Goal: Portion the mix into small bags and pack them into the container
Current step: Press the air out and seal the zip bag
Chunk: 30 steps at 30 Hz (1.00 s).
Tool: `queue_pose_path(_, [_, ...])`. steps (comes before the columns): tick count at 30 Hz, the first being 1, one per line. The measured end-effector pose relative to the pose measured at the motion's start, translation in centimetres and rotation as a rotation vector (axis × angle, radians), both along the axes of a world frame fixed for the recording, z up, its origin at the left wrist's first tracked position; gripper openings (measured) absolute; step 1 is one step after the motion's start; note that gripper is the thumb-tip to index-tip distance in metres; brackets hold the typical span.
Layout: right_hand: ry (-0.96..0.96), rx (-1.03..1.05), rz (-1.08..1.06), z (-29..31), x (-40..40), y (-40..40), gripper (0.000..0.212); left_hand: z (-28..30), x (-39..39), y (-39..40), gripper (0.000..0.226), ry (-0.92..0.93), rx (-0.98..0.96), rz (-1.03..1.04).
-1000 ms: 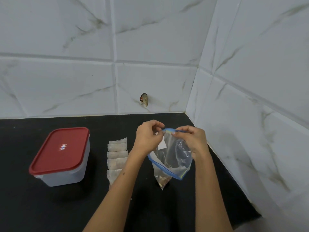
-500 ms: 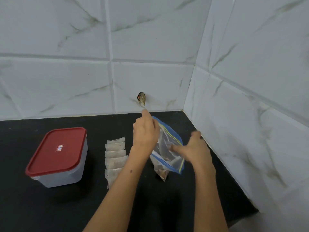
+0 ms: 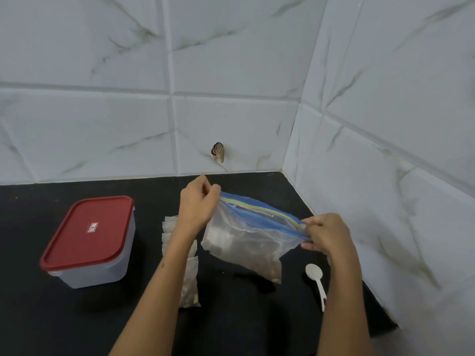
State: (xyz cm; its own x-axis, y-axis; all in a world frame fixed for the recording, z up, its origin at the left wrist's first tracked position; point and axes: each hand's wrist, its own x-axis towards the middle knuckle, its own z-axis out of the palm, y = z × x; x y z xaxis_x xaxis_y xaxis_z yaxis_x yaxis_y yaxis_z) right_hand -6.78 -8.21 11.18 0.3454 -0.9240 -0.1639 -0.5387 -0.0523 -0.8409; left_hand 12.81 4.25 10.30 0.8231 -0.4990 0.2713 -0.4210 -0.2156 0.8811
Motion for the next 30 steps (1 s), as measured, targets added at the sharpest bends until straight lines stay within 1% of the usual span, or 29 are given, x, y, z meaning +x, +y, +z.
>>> queue_pose_path(2, [-0.115,0.072,0.021,0.3,-0.2,-0.3,0.013,-0.4,0.1,0.4,0.023,0.029,-0.036,-0.028])
queue_pose_path(4, [-0.174,0.085,0.048,0.4,-0.4,-0.5,0.011,-1.0,0.1,0.6,0.022,0.045,-0.082,-0.028])
queue_pose_path(7, [-0.176,-0.04,0.093,0.4,-0.1,-0.5,0.015,-2.3,-0.2,0.7,0.02,0.059,-0.123,0.015])
queue_pose_path(8, [-0.17,-0.09,0.108,0.4,0.0,-0.4,0.016,-2.6,-0.4,0.6,0.019,0.035,-0.095,0.027])
queue_pose_path(10, [-0.167,-0.157,0.126,0.1,0.3,-0.2,0.018,-2.9,-0.9,0.7,0.026,-0.09,0.03,0.072])
queue_pose_path(11, [-0.164,-0.181,0.125,-0.1,0.5,0.0,0.019,-2.7,-1.1,0.8,0.03,-0.161,0.062,0.104])
queue_pose_path(13, [-0.164,-0.207,0.134,-0.4,0.6,0.1,0.02,-1.5,-1.9,0.9,0.041,-0.281,0.02,0.093])
queue_pose_path(15, [-0.177,-0.209,0.154,-0.5,0.6,0.4,0.019,-0.1,-3.2,0.3,0.054,-0.407,0.009,-0.083])
queue_pose_path(16, [-0.187,-0.207,0.158,-0.7,0.6,0.5,0.018,0.7,-4.1,-0.3,0.062,-0.455,0.065,-0.212])
queue_pose_path(18, [-0.211,-0.206,0.166,-0.8,0.4,0.6,0.018,1.7,-5.9,-1.8,0.077,-0.543,0.274,-0.435])
queue_pose_path(19, [-0.216,-0.209,0.169,-0.9,0.3,0.6,0.019,1.9,-6.6,-2.4,0.08,-0.559,0.365,-0.508])
queue_pose_path(21, [-0.204,-0.209,0.147,-1.1,0.0,0.7,0.022,1.9,-7.7,-3.4,0.077,-0.528,0.462,-0.579])
queue_pose_path(24, [-0.19,-0.218,0.043,-1.4,-0.4,0.7,0.025,1.8,-8.6,-4.0,0.066,-0.529,0.537,-0.567])
queue_pose_path(25, [-0.219,-0.202,0.006,-1.5,-0.5,0.6,0.028,1.8,-8.8,-4.2,0.059,-0.551,0.561,-0.55])
queue_pose_path(27, [-0.303,-0.119,-0.051,-1.7,-0.7,0.7,0.032,1.8,-8.9,-4.4,0.038,-0.562,0.565,-0.524])
queue_pose_path(28, [-0.354,-0.062,-0.073,-1.8,-0.8,0.8,0.031,1.9,-8.7,-4.5,0.028,-0.545,0.556,-0.521])
queue_pose_path(30, [-0.396,0.036,-0.105,-2.1,-1.4,0.8,0.022,1.9,-8.4,-4.6,0.02,-0.502,0.553,-0.545])
